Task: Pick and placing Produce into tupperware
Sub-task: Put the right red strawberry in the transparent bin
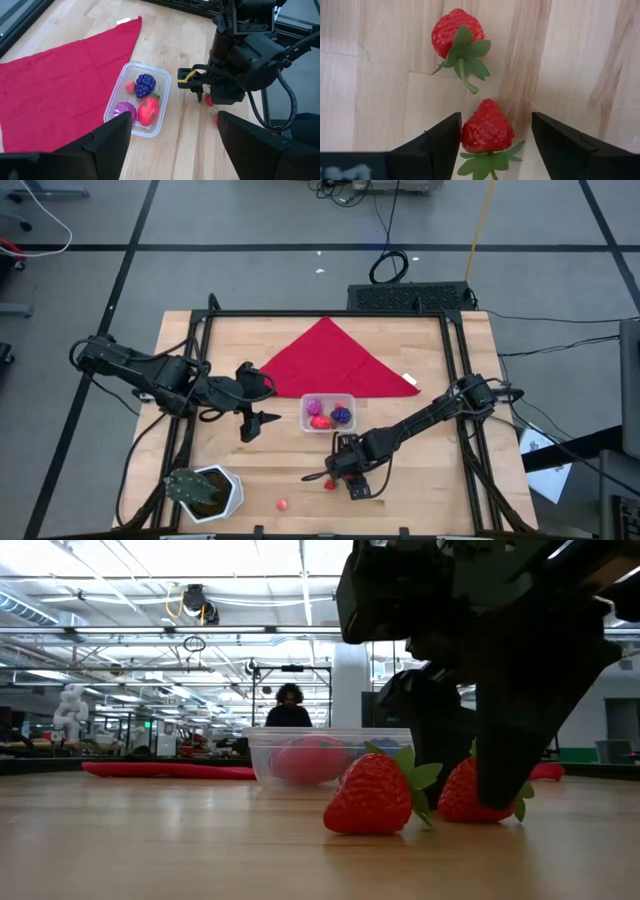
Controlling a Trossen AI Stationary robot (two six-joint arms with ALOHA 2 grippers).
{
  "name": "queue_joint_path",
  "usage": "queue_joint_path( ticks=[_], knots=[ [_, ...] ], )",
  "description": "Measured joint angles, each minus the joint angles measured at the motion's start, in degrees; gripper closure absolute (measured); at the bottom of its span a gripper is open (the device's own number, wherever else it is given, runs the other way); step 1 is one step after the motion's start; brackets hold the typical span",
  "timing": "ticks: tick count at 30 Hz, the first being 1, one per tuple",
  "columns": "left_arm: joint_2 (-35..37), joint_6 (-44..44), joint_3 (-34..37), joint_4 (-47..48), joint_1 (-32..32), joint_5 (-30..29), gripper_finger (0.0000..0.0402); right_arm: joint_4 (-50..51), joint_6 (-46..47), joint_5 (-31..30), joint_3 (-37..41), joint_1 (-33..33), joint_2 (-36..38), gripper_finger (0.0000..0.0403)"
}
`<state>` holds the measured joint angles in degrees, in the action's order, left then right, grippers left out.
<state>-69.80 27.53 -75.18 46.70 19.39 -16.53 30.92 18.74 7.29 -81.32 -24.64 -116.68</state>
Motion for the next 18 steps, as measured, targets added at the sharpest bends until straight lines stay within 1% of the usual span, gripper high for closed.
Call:
queue_joint_path(
  ticks=[7, 18],
  knots=[
    [0.0, 0.0, 0.0, 0.0, 0.0, 0.0, 0.0105, 0.0, -0.03, -0.02, 0.0, 0.02, -0.04, 0.0208],
    [0.0, -0.01, 0.0, 0.01, -0.01, 0.02, 0.0105, 0.2, -0.21, 0.38, 0.0, 0.0, -0.04, 0.0252]
  ],
)
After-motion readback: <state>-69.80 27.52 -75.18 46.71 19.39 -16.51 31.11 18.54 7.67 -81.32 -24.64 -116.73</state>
